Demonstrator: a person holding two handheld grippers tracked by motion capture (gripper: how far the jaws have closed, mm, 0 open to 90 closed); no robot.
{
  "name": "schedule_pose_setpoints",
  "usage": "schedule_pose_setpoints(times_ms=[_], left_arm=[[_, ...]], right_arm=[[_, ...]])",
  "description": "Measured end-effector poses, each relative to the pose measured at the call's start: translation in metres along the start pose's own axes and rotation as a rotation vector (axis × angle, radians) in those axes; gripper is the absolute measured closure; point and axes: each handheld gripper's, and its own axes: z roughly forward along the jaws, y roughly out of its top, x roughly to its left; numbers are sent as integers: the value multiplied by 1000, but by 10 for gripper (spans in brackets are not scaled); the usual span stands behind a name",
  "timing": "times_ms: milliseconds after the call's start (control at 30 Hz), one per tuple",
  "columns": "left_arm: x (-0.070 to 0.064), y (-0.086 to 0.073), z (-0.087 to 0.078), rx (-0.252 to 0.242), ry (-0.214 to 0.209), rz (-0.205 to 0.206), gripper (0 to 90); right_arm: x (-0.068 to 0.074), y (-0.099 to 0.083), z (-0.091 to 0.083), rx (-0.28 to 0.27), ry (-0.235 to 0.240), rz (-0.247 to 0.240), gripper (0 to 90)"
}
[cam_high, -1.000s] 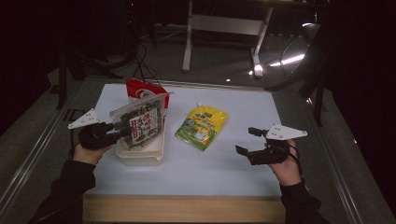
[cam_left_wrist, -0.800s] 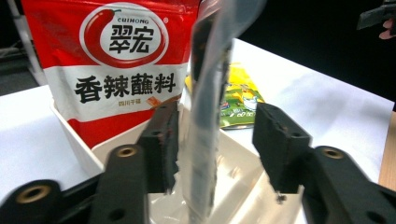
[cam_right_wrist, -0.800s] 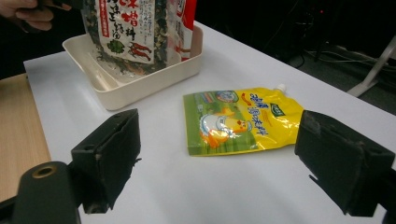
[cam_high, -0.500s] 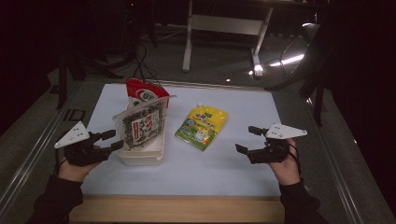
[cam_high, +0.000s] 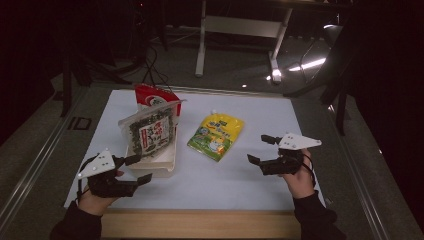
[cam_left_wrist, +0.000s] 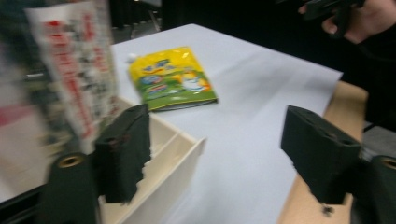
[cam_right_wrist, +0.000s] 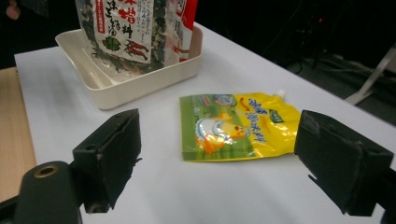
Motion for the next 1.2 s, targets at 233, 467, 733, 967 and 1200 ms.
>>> schedule_pose_setpoints(times_ms=[233, 467, 733, 967, 1200], left_arm=[[-11, -1, 24, 8, -43, 10, 94], [-19, -8, 44, 19, -67, 2, 85], [-24, -12, 54, 14, -95, -2, 85], [-27, -15, 58, 15, -98, 10, 85], [-29, -18, 60, 15, -103, 10, 85]], right_arm=[[0, -4, 8, 9, 48, 63, 129], [4, -5, 15, 22, 44, 64, 97], [11, 1, 31, 14, 24, 19, 140], [7, 9, 50, 7, 9, 8, 227], [-4, 17, 79, 34, -18, 20, 400]])
